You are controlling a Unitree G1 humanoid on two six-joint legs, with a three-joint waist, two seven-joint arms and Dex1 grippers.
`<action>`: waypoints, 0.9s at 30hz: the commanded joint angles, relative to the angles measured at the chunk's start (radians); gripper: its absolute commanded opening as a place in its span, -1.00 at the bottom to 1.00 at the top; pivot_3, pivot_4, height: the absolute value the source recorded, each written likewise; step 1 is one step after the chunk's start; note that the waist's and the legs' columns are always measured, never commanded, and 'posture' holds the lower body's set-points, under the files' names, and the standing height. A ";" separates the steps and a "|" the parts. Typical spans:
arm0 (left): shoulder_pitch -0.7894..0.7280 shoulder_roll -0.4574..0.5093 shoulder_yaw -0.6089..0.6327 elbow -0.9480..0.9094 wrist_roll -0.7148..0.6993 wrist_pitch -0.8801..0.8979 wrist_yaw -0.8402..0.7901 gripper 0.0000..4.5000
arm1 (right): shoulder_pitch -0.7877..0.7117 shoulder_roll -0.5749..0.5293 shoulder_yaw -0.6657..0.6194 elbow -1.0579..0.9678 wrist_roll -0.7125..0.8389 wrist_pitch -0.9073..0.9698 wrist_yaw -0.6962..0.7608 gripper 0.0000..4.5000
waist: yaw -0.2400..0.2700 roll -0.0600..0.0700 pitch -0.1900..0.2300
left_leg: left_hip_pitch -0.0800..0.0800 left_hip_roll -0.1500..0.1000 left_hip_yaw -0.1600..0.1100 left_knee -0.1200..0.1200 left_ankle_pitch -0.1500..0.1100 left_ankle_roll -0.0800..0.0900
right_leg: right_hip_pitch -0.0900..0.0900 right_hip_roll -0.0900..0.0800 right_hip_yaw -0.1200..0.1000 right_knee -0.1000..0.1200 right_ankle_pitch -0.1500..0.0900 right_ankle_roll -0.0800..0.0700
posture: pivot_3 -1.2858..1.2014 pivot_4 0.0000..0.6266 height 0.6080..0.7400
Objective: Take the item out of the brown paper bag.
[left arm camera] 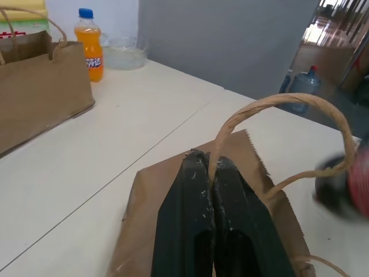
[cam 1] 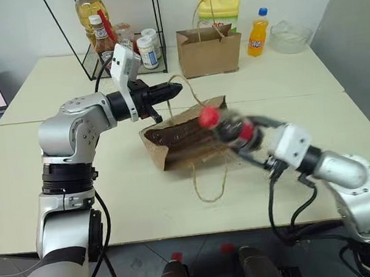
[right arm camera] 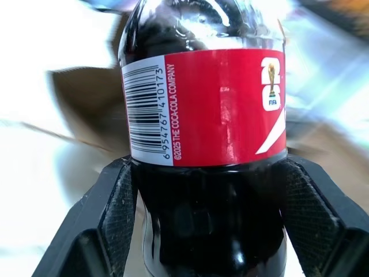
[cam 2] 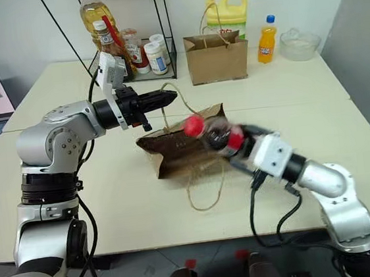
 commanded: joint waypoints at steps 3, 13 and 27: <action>0.002 -0.002 0.011 -0.038 -0.009 -0.012 -0.006 -1.00 | -0.078 -0.049 -0.052 0.072 -0.088 0.150 -0.126 0.39 | -0.006 0.000 0.000 | 0.001 0.000 0.000 0.000 0.000 0.000 | 0.000 0.001 0.000 0.001 0.000 0.000 | 0.03 -0.52 1.00; 0.002 -0.025 0.006 -0.056 -0.011 -0.010 0.001 -1.00 | -0.280 -0.190 0.224 0.318 -0.181 0.371 0.008 0.39 | -0.006 0.002 0.001 | -0.001 0.000 0.000 -0.001 0.000 0.000 | -0.002 0.001 0.002 0.000 0.000 -0.001 | 0.03 -0.52 1.00; 0.026 -0.042 0.021 -0.090 -0.021 -0.010 0.027 -1.00 | -0.329 -0.335 0.383 0.460 -0.298 0.182 0.141 0.98 | -0.003 0.002 0.001 | -0.001 0.000 0.000 0.000 0.000 0.000 | -0.001 0.001 0.001 0.000 0.000 0.000 | 0.03 -0.52 1.00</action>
